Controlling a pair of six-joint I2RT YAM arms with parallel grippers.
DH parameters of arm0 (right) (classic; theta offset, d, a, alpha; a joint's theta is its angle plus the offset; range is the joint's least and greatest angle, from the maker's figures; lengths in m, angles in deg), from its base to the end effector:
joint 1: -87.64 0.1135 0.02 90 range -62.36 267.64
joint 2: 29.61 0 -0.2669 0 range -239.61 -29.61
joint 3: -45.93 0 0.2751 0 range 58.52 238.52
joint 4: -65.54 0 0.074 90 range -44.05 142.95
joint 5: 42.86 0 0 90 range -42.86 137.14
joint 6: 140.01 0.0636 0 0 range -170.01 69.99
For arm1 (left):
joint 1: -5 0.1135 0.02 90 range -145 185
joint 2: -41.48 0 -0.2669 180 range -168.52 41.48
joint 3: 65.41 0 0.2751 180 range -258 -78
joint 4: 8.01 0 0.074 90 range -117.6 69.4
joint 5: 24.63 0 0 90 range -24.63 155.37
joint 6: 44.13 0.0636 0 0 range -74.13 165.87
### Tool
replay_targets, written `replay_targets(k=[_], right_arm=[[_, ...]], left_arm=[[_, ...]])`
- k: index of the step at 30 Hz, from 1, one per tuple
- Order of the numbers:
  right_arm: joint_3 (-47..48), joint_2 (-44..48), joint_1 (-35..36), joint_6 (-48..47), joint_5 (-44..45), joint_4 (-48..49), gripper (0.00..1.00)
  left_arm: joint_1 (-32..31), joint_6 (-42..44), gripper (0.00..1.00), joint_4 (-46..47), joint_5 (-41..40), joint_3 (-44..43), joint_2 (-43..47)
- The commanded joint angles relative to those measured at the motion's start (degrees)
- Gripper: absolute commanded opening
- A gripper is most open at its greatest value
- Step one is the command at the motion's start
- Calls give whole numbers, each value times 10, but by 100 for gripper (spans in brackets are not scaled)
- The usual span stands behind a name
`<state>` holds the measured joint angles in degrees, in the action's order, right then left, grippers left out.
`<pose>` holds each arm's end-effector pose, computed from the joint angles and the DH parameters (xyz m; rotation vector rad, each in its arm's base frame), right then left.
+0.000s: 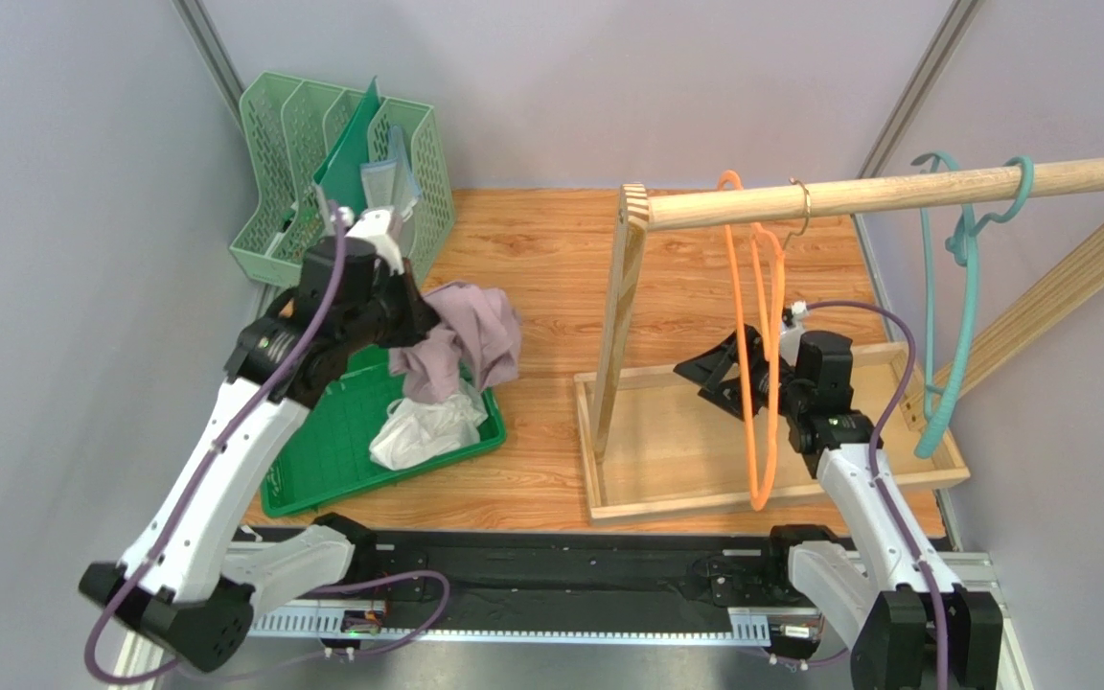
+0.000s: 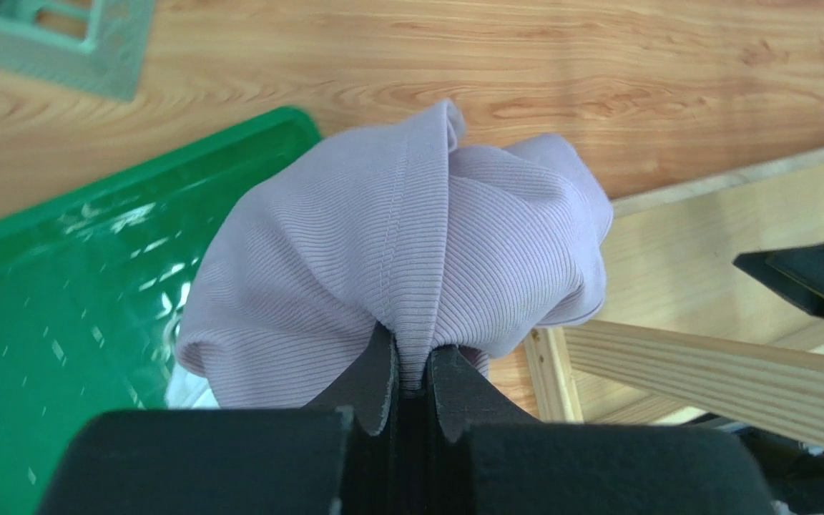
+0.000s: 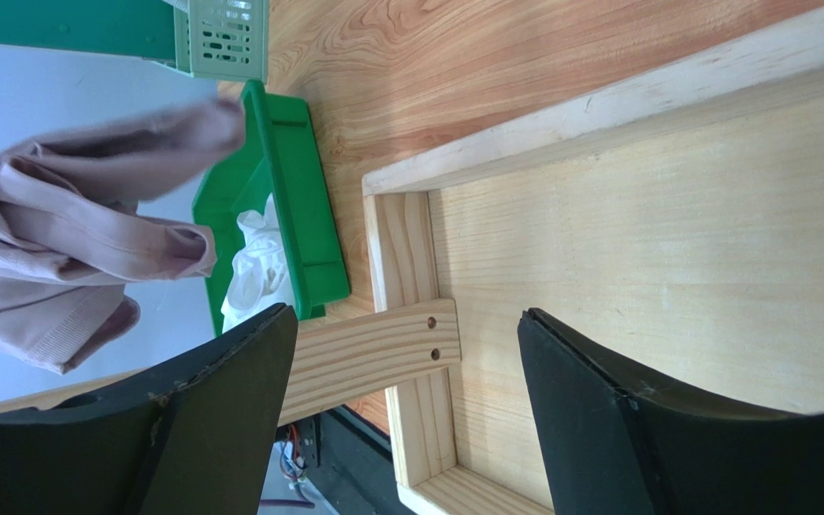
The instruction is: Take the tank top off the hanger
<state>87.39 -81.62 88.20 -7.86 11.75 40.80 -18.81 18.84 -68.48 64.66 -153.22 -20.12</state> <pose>0.2285 0.0391 0.2008 0.4487 2.2210 1.0855 0.2323 -0.1017 0.3923 -0.0694 2.2100 -0.4895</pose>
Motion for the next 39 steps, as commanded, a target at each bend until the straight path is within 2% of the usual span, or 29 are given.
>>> replay_targets(k=[1,8,16,20,22,28,32,36,39], right_arm=[[10,30,0,1,-18,-19,81],[11,58,-1,4,-20,-47,81],[12,96,0,9,-16,-75,80],[15,106,1,13,-13,-85,81],[16,108,0,13,-13,-89,80],[20,111,1,12,-12,-96,80],[23,112,0,7,-10,-104,80],[23,111,0,3,-8,-107,80],[21,111,1,6,-10,-104,80]], left_arm=[[25,-69,0,-31,-57,29,100],[34,-136,0,-107,-57,57,129],[37,-259,0,-174,-179,84,159],[44,-375,0,-234,-239,79,145],[54,-399,1,-241,-252,81,138],[139,-454,2,-195,-193,118,112],[253,-467,0,-136,-121,173,72],[341,-478,0,-79,-52,232,31],[387,-481,0,-34,-75,271,7]])
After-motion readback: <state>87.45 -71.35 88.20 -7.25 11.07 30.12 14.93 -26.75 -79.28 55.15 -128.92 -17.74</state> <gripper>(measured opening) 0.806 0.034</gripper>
